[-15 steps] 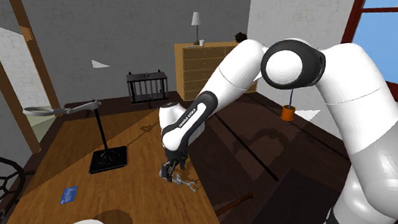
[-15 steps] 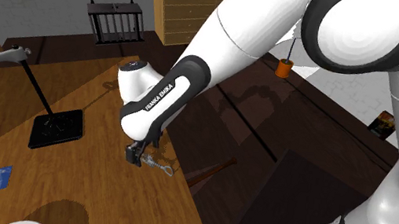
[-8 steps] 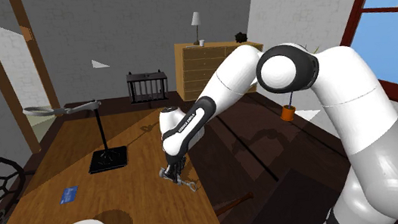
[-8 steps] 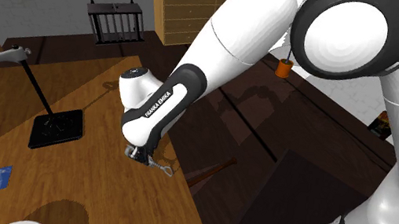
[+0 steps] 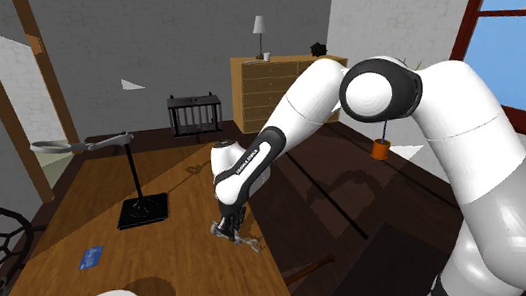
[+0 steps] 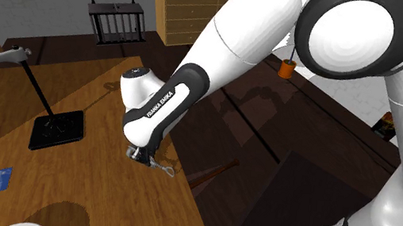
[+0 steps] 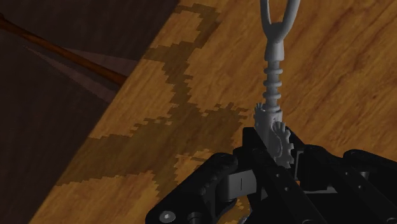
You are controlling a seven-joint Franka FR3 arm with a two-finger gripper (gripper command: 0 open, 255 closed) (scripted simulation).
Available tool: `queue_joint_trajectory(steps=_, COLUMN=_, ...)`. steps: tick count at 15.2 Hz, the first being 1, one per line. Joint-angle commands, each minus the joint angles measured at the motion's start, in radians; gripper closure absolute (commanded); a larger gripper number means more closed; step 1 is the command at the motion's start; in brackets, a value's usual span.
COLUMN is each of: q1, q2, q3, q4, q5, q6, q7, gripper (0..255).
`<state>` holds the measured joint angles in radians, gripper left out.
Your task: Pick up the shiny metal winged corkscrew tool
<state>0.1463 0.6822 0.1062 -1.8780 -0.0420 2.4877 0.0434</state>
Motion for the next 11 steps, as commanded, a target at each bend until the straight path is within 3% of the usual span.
queue_joint_trajectory(steps=1, q1=-0.001, q2=-0.017, q3=0.002, q4=-0.005, q5=0.002, q6=-0.013, q7=0.000, gripper=255)
queue_joint_trajectory(steps=11, q1=-0.009, q2=-0.125, q3=0.012, q4=-0.024, q5=0.013, q6=-0.101, q7=-0.003, gripper=255)
